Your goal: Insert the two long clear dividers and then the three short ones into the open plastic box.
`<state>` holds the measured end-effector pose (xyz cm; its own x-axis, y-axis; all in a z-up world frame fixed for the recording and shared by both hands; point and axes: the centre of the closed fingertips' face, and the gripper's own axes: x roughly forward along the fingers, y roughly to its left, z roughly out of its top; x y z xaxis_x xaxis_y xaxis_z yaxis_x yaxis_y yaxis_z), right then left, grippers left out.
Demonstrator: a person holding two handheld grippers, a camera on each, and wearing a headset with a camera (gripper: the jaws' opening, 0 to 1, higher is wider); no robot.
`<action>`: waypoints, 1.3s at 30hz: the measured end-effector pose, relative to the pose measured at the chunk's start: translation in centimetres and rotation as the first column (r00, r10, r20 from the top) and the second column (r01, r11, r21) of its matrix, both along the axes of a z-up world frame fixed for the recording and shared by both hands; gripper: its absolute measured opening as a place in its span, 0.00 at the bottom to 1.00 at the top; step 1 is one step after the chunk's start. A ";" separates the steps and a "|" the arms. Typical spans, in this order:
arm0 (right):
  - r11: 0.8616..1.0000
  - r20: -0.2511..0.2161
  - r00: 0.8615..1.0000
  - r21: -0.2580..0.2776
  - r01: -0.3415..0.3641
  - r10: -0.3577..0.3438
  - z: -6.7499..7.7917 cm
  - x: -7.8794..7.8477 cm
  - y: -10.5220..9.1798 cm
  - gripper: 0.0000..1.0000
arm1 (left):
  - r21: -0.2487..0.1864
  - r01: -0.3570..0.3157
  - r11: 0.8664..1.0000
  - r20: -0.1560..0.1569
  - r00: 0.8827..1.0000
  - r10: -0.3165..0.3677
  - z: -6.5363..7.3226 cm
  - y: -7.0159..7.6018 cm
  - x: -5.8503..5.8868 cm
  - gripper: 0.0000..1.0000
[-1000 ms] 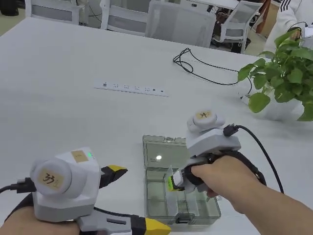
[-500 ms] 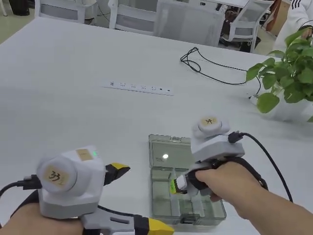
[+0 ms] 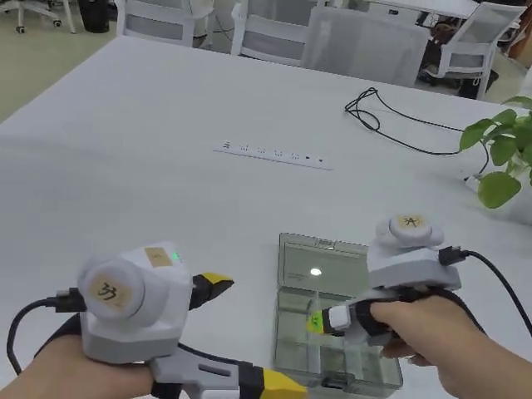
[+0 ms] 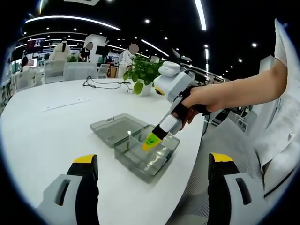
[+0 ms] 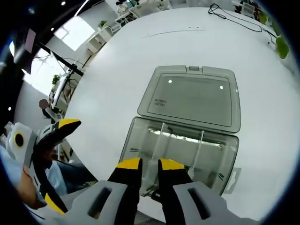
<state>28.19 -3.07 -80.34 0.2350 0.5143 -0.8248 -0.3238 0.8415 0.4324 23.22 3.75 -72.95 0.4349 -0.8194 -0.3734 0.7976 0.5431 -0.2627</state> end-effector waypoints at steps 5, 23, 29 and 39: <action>0.997 0.038 0.999 0.074 -0.036 0.033 1.8 0.2 0.0 0.22 | 0.012 -0.030 0.999 -0.001 1.000 0.030 0.4 0.1 -0.5 1.00; 0.930 0.279 0.901 0.062 -0.362 0.332 6.9 -0.5 -6.7 0.44 | 0.018 -0.079 0.997 0.019 0.997 0.079 1.4 -0.8 -0.8 1.00; 0.853 0.328 0.796 -0.066 -0.518 0.509 6.2 -1.7 -9.7 0.58 | 0.018 -0.074 0.997 0.018 0.997 0.074 1.4 -0.9 -0.8 1.00; 0.643 0.246 0.595 -0.255 -0.722 0.765 1.6 -3.2 -12.8 0.65 | 0.032 -0.063 0.997 0.006 0.998 0.063 0.8 -0.9 -1.0 1.00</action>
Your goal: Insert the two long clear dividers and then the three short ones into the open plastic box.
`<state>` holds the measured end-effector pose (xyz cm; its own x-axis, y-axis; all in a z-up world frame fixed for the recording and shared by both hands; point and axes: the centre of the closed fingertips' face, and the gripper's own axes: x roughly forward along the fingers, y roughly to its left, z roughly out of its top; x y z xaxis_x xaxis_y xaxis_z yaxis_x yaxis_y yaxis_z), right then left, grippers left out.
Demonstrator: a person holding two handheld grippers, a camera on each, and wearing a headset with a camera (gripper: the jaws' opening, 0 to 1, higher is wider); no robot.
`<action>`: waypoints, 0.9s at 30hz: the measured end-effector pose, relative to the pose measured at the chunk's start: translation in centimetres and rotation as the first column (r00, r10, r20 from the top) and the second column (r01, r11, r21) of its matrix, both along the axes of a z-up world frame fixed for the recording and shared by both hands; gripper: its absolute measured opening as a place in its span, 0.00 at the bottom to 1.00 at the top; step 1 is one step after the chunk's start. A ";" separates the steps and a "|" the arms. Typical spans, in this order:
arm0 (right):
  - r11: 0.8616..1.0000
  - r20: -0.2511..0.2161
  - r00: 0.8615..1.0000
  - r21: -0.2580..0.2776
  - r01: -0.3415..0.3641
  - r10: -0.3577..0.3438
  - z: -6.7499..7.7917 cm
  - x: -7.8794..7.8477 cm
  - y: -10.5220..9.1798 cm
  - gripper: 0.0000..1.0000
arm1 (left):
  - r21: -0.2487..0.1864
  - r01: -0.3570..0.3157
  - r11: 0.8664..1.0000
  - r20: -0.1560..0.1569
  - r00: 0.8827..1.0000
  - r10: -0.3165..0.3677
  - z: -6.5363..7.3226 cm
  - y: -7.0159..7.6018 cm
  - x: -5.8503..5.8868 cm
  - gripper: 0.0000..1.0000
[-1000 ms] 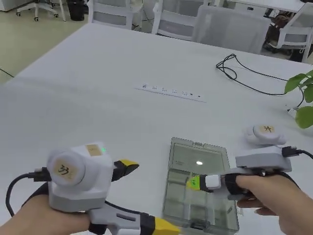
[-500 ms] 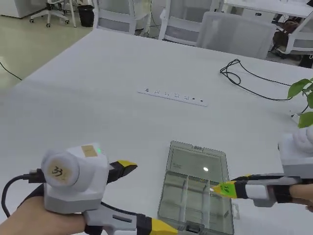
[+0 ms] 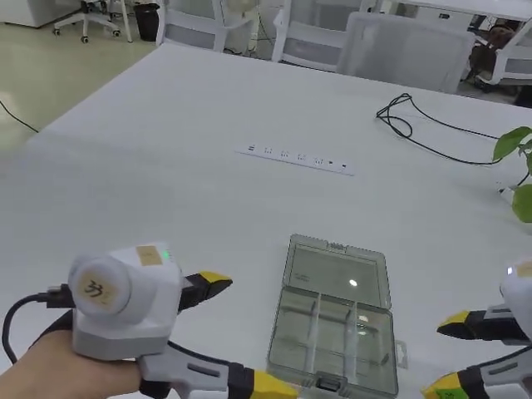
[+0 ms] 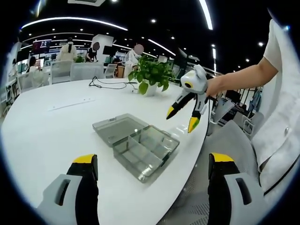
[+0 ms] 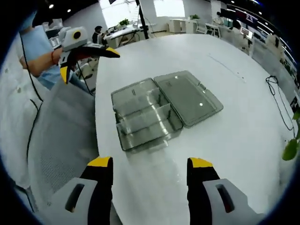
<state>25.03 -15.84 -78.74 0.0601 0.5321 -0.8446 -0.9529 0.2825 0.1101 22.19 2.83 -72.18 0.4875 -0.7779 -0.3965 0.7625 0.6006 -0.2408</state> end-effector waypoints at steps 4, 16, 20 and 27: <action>0.990 0.027 0.993 -0.085 -0.112 0.114 -2.3 0.6 -1.2 0.64 | -0.003 0.000 1.000 -0.007 1.000 0.000 -0.1 0.1 0.0 1.00; 0.916 0.033 0.949 -0.274 -0.292 0.313 -6.5 1.7 -3.6 0.48 | -0.010 -0.010 1.000 -0.011 1.000 0.010 -0.1 0.4 0.2 1.00; 0.907 0.034 0.946 -0.295 -0.300 0.324 -7.1 1.7 -3.8 0.47 | -0.013 -0.012 1.000 -0.011 1.000 0.012 -0.1 0.5 0.2 1.00; 0.911 0.037 0.949 -0.292 -0.291 0.315 -6.9 1.8 -3.6 0.41 | -0.017 -0.014 1.000 -0.012 1.000 0.014 -0.2 0.6 0.2 1.00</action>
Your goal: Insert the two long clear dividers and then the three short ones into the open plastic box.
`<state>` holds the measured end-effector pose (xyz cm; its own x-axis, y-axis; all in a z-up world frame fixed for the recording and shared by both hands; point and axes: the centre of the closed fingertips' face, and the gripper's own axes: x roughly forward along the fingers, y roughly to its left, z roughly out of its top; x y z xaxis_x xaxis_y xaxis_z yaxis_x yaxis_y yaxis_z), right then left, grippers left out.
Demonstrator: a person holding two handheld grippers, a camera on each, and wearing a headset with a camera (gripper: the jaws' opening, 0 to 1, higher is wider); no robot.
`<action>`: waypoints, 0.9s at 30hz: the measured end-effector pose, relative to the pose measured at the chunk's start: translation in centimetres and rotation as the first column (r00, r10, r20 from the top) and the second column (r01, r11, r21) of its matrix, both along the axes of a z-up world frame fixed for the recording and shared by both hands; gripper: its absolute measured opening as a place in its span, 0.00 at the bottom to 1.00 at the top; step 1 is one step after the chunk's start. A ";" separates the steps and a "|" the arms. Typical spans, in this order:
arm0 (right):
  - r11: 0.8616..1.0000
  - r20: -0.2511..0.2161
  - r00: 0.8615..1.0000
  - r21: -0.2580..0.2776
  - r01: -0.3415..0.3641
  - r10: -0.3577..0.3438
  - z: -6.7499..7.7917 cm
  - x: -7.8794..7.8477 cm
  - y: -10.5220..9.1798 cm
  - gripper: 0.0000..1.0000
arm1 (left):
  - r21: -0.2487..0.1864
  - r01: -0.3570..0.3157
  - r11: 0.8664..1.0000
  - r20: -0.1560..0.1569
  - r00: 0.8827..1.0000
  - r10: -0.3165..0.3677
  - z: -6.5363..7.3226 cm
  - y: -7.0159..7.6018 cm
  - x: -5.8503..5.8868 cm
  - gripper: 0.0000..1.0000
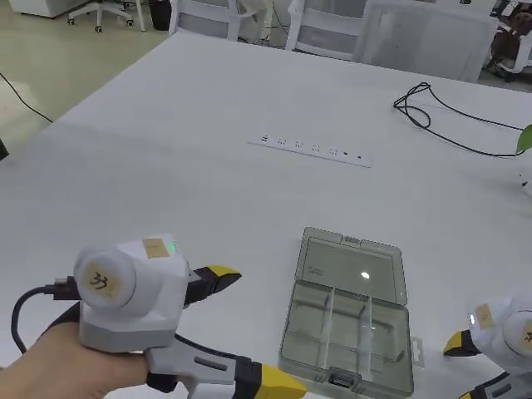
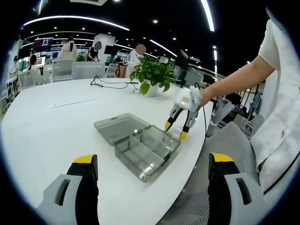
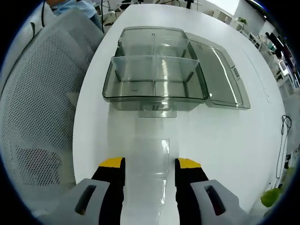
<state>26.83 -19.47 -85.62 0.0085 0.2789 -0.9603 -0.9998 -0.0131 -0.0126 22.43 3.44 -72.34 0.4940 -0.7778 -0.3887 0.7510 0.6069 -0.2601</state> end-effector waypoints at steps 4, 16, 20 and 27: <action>1.000 0.003 1.000 -0.003 0.003 -0.003 0.1 0.0 0.1 0.34 | -0.002 -0.002 1.000 -0.001 1.000 0.002 -0.1 0.2 0.0 1.00; 1.000 0.047 0.999 0.015 0.025 -0.025 1.5 0.0 0.1 0.33 | -0.010 0.009 1.000 0.005 1.000 -0.009 0.1 -0.3 0.0 1.00; 0.998 0.082 0.996 0.053 0.042 -0.046 3.4 0.2 0.6 0.33 | -0.031 0.003 1.000 0.004 1.000 -0.002 0.5 -0.6 0.2 1.00; 0.993 0.146 0.989 0.117 0.018 -0.035 7.2 -0.1 3.1 0.33 | -0.089 -0.022 0.996 -0.026 0.999 0.020 1.3 -1.2 0.9 0.96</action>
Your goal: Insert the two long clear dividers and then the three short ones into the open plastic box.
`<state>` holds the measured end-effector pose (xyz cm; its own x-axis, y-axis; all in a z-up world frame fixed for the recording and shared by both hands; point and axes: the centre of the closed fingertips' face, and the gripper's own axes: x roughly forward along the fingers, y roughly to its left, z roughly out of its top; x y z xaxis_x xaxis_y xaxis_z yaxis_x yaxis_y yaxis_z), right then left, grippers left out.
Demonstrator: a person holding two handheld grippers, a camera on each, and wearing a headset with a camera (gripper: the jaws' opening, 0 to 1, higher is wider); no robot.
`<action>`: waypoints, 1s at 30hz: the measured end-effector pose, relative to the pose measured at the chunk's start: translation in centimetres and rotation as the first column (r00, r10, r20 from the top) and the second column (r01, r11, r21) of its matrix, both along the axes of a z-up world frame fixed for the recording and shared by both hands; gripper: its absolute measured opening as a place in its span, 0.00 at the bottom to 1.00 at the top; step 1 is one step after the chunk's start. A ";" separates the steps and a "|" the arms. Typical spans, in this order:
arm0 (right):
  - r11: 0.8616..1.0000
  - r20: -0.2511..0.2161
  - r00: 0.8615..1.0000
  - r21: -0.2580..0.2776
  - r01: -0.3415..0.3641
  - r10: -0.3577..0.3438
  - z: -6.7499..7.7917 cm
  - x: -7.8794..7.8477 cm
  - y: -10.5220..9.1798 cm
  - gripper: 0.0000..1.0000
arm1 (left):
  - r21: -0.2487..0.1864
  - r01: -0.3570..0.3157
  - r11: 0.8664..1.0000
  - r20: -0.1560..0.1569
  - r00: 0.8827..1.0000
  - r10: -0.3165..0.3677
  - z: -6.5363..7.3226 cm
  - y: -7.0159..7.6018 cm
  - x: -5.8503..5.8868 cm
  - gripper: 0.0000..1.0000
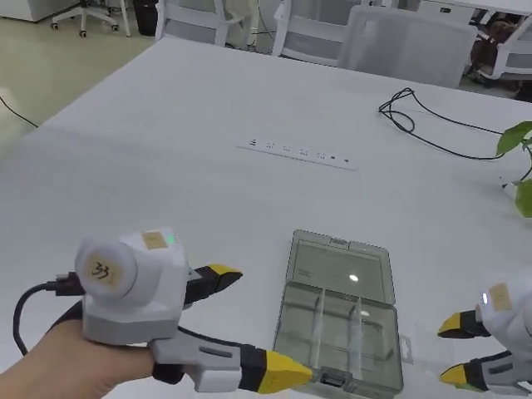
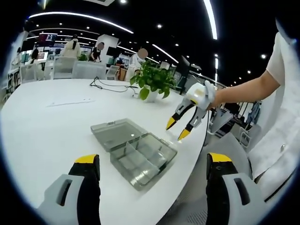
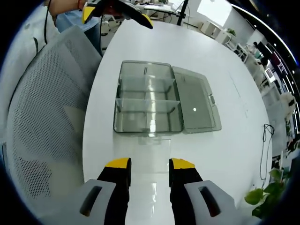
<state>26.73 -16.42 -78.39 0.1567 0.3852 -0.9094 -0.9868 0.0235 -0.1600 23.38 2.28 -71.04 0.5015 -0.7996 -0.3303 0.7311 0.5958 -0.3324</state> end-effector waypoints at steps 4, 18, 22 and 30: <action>0.998 0.037 0.999 0.052 -0.019 0.017 2.7 -0.4 2.5 0.33 | -0.066 -0.013 0.998 -0.057 0.998 0.009 0.6 -0.9 0.3 0.91; 0.979 0.129 0.982 0.134 -0.153 0.136 8.7 -3.0 10.7 0.33 | -0.293 -0.053 0.955 -0.320 0.946 -0.046 1.7 -5.2 -0.1 0.49; 0.975 0.156 0.972 0.112 -0.193 0.174 9.2 -3.4 11.6 0.33 | -0.366 -0.110 0.924 -0.371 0.928 -0.036 2.0 -5.4 0.4 0.35; 0.971 0.178 0.963 0.093 -0.219 0.200 9.4 -3.9 12.6 0.33 | -0.398 -0.097 0.912 -0.390 0.918 -0.072 2.2 -5.9 -0.1 0.24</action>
<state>22.83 -3.85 -68.99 0.2072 0.5223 -0.8272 -0.9312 -0.1539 -0.3304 23.29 -3.67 -68.87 0.4114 -0.8987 -0.1518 0.4857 0.3571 -0.7979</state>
